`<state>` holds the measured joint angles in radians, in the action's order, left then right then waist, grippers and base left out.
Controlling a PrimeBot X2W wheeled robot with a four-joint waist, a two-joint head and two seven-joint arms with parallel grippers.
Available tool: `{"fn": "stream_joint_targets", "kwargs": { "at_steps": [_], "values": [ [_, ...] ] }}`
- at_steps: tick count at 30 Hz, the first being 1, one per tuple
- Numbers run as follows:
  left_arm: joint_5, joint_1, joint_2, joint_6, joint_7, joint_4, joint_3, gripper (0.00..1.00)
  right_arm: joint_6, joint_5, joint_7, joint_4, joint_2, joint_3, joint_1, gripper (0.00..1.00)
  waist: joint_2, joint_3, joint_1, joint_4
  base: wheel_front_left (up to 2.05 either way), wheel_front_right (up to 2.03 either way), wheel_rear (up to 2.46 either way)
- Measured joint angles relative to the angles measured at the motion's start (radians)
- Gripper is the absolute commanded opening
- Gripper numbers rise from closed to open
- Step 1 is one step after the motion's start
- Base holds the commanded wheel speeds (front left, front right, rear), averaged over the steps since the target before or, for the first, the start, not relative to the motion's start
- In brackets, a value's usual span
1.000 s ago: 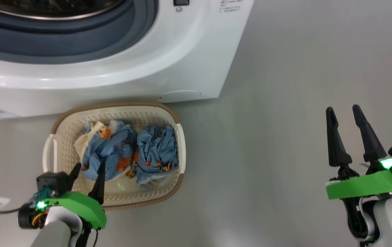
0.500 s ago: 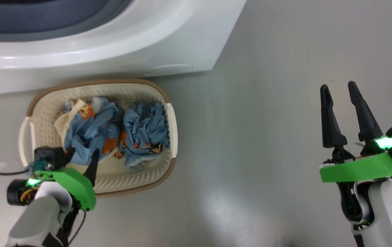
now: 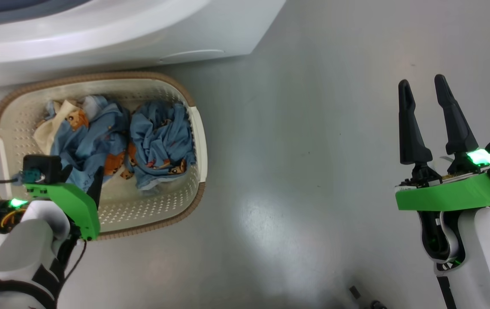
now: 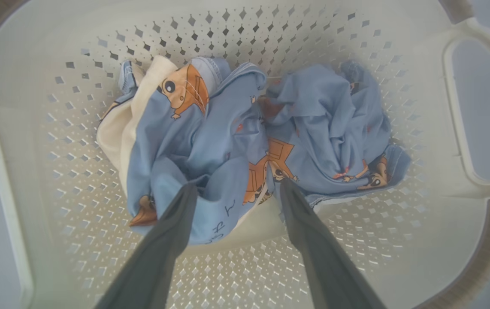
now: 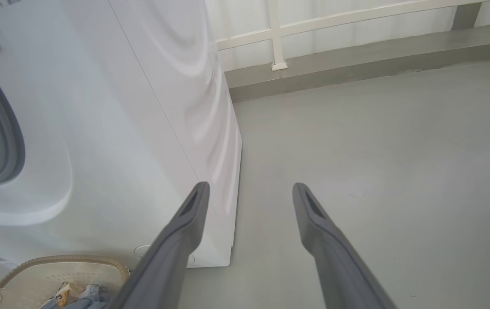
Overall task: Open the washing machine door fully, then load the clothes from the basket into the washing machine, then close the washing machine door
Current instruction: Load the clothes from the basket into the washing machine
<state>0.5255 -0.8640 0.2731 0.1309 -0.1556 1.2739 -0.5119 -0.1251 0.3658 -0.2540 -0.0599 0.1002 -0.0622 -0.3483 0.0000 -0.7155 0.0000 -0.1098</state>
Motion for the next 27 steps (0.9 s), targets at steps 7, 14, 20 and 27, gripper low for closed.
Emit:
{"fn": "stream_joint_targets", "kwargs": {
  "at_steps": [7, 14, 20, 27],
  "values": [
    [-0.001, -0.019, 0.038, -0.018, 0.052, 0.013, -0.012, 1.00, 0.000, -0.001, 0.000, 0.012, -0.004, -0.006, -0.016, 1.00, 0.0000, -0.038, 0.0000, -0.018, 0.00, 0.00, 0.00],
    [-0.002, -0.048, 0.063, -0.044, 0.095, 0.017, -0.021, 1.00, 0.000, -0.001, 0.000, 0.026, -0.006, -0.019, -0.034, 1.00, 0.0000, -0.071, 0.0000, -0.033, 0.00, 0.00, 0.00],
    [-0.002, -0.081, 0.087, -0.051, 0.110, 0.018, -0.023, 1.00, 0.000, -0.006, 0.000, 0.035, -0.009, -0.028, -0.041, 1.00, 0.0000, -0.107, 0.0000, -0.043, 0.00, 0.00, 0.00],
    [0.000, -0.097, 0.088, -0.062, 0.126, 0.019, -0.024, 1.00, 0.000, -0.006, 0.000, 0.043, -0.016, -0.033, -0.061, 1.00, 0.0000, -0.136, 0.0000, -0.053, 0.00, 0.00, 0.00]
  ]
}}
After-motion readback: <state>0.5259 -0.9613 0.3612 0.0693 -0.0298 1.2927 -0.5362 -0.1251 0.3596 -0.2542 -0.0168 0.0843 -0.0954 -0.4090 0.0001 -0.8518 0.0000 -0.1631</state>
